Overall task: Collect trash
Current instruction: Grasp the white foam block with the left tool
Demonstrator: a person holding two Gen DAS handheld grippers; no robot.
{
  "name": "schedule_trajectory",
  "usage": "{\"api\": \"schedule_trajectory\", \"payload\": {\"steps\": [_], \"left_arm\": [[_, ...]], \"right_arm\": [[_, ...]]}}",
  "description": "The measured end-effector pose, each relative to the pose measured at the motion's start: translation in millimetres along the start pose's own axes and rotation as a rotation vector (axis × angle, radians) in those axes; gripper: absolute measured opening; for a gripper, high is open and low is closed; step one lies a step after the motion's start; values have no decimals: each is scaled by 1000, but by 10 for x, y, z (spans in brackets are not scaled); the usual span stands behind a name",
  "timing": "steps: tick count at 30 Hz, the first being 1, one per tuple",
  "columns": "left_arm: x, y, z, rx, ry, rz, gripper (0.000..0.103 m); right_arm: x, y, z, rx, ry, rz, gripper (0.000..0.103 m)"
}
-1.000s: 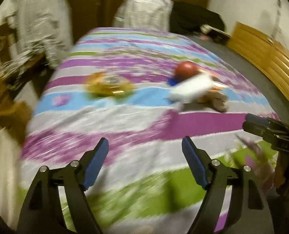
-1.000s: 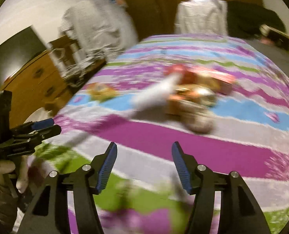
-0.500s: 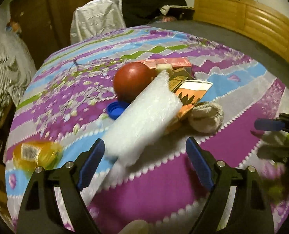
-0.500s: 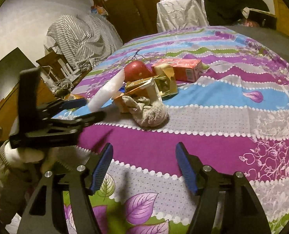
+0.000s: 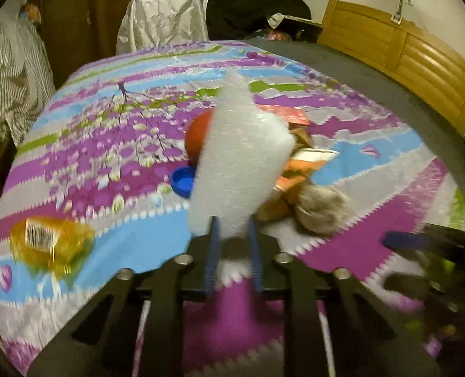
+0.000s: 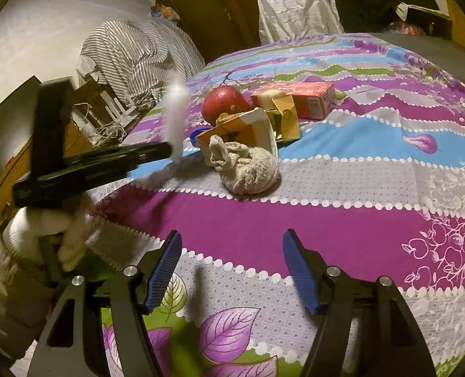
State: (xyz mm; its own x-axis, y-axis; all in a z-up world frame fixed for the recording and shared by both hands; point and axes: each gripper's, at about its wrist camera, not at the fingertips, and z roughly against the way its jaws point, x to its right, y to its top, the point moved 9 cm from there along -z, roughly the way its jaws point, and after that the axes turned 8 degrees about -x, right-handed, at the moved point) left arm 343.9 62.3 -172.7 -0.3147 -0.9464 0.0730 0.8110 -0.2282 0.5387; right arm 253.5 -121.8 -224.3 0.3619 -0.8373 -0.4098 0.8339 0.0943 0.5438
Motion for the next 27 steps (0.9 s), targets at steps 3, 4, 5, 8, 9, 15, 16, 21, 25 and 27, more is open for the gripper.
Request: {"api": "schedule_trajectory", "payload": {"steps": [3,4,5,8,9,15,16,21,25,27], "left_arm": [[78,-229,258,-36,-144,90,14],[95,-291,326,-40,-187,110,14],[108,-403,414,-48,-242,144,14],[72,-701,539,-62,-295,203,16],[65,-811,552,-70,-289,216,21],[-111,-914,630,-54,-174,223,64],[-144,-841,618,-38,-122,216,68],[-165,-489,241,-34,79,161,76],[-202,-387,-149,-88,191,158,70],[-219,-384,-269,-107,215,150,53]], "right_arm": [[20,-18,-12,-3,19,-13,68],[32,-14,-19,-4,25,-16,68],[37,-14,-19,-3,32,-20,68],[49,-19,-23,-3,48,-30,68],[53,-20,-29,-5,55,-33,68],[48,-26,-47,-11,74,-39,71],[48,-25,-47,-11,75,-39,72],[37,-27,-44,-11,79,-42,72],[31,-30,-41,-9,79,-43,72],[33,-21,-41,-8,78,-40,72]]}}
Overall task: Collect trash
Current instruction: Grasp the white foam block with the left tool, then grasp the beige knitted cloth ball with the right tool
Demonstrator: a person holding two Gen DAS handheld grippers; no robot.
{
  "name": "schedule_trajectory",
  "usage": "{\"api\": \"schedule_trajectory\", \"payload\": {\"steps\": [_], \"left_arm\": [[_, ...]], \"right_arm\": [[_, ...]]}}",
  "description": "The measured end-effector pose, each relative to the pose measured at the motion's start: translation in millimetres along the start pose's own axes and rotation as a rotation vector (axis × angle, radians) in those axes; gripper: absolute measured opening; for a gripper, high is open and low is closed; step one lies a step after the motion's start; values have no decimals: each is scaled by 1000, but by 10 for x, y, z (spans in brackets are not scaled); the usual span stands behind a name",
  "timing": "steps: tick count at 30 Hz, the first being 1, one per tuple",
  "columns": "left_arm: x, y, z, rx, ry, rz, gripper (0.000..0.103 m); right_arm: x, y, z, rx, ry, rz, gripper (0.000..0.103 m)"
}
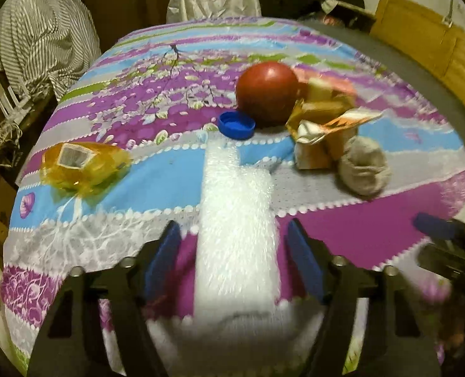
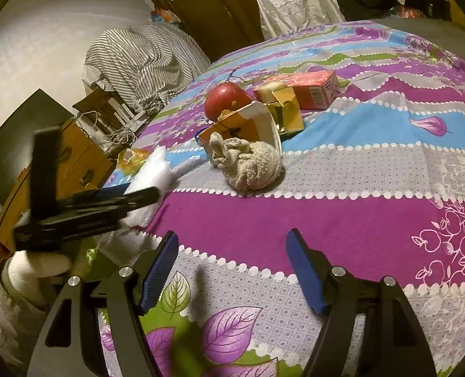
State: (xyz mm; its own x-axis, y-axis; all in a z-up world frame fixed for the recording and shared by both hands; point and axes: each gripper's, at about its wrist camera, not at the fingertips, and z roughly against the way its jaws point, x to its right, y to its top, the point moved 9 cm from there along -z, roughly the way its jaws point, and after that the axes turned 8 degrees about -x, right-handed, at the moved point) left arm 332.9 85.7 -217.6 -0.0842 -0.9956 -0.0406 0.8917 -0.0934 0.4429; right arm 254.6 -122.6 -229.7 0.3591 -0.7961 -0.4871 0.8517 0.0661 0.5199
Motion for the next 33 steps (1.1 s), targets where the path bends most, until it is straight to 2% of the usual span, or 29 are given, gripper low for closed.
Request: {"api": "schedule_trajectory", "payload": {"steps": [1,2,6,8,10,14,19,24,26,27,28,33], "left_arm": [[-6,-12,-41,-12,-4,4,47],[-24,-40,-56,-8,-15,14,46],[-55,-142,26,2,-58,32,44],[-20,-235,72,0,-83,29,44],[25,-318,112,4,-92,25,44],[32,-384,156,12,-118,38,44],[48,-378,126,13,-121,44,44],[44,-359,111,13,-118,46,44],[44,-354,109,17,-113,46,44],[47,-353,109,19,-109,44,44],[49,-353,113,23,-106,42,44],[46,-390,235,59,-105,49,44]], "right_arm": [[0,5,6,0,0,0,72],[-6,14,16,0,3,2,72],[8,64,30,-22,43,4,72],[-19,120,18,-31,34,36,71],[-46,218,-1,-33,-3,88,71],[-123,515,-117,-43,-132,253,71],[-122,738,-389,-112,-188,342,71],[-96,748,-686,-184,-256,381,71],[-23,732,-762,-191,-297,367,61],[6,736,-746,-176,-319,357,49],[15,738,-723,-164,-330,349,46],[-79,589,-413,-84,-308,304,42]]}}
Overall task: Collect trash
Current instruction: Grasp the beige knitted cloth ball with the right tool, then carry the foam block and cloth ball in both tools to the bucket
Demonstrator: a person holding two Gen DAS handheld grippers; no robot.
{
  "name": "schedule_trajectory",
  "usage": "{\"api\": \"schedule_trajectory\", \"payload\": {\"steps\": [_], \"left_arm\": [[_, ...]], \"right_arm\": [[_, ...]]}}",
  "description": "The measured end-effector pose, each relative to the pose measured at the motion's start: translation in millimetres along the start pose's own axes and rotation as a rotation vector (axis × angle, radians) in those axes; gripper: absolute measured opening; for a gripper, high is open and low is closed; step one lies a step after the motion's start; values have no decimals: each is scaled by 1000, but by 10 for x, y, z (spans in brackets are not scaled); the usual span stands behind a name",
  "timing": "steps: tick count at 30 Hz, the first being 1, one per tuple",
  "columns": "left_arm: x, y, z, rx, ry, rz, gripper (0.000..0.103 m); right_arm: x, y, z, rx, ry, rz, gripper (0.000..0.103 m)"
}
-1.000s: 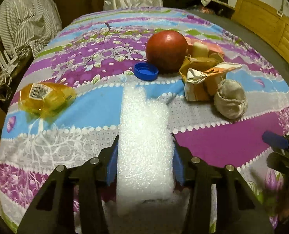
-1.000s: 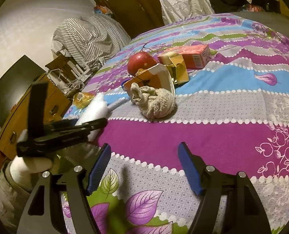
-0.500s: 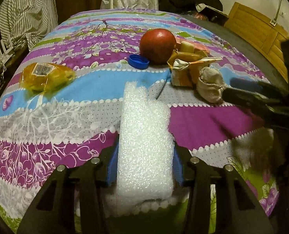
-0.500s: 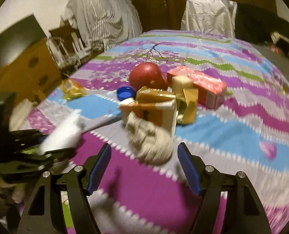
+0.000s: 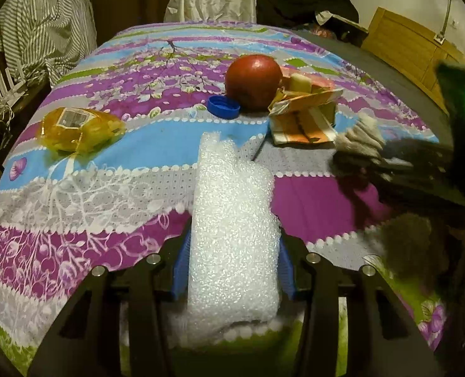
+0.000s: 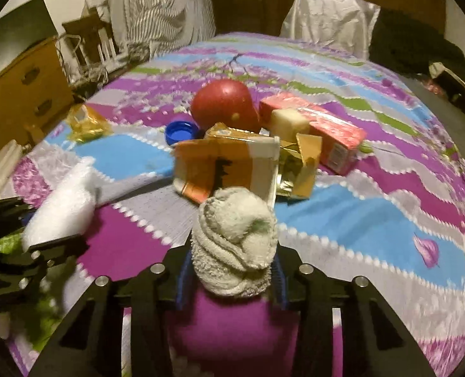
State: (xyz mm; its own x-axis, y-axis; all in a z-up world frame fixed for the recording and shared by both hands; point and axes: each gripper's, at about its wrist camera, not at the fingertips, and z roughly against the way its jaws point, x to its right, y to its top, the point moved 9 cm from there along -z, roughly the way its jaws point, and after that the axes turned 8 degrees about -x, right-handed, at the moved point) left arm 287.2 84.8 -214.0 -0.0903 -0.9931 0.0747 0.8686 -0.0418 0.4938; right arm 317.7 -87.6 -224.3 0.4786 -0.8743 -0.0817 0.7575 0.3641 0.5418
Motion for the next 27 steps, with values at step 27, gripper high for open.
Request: {"api": "schedule_trajectory", "payload": {"steps": [27], "left_arm": [[896,-195,2087,499,-14,-50,44]], "right_arm": [[-358,-958,3052,591,-206,-125,43]]}}
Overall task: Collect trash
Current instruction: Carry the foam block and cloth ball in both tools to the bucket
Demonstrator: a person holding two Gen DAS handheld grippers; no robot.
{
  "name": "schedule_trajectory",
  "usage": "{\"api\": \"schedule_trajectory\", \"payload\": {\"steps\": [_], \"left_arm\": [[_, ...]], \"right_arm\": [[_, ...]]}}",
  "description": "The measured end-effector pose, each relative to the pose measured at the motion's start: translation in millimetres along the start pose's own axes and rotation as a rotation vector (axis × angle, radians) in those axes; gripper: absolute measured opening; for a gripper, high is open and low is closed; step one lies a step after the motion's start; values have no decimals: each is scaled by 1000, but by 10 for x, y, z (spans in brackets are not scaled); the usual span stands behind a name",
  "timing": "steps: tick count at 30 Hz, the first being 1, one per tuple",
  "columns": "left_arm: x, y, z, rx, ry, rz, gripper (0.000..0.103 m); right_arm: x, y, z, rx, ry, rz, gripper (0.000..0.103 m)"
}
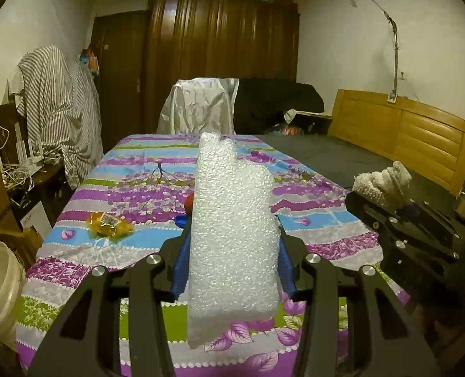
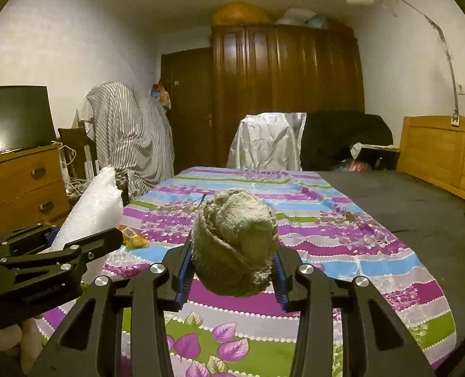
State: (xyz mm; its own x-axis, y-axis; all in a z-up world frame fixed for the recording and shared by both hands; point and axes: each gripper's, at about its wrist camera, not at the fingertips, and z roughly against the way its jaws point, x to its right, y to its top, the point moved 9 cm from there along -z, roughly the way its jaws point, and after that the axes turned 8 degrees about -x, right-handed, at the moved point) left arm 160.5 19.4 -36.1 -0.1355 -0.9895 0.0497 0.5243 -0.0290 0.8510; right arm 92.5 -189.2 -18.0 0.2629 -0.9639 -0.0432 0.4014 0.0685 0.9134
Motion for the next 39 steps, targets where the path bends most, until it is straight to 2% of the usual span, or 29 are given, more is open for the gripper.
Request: {"api": "schedule_trajectory", "payload": {"steps": [5,15,22,31,39], "left_arm": [[-71,16,34,11,16,6,44],[-117,-1,98,12,29,13,44],[-579,72,251,32,108,69,44],[-1462,142,551,51,240,161,44],[-2502,61,974,59,397,279,44]], "right_arm": [[-50,15,96,5,-3,4,43],[-74,56,-34,-6,17,18,43],[-416,272,-261,-7,88,60,43],[-1411,589,-578,-21,246,134,43],[-2682,803,-817,-56,408,217,43]]}}
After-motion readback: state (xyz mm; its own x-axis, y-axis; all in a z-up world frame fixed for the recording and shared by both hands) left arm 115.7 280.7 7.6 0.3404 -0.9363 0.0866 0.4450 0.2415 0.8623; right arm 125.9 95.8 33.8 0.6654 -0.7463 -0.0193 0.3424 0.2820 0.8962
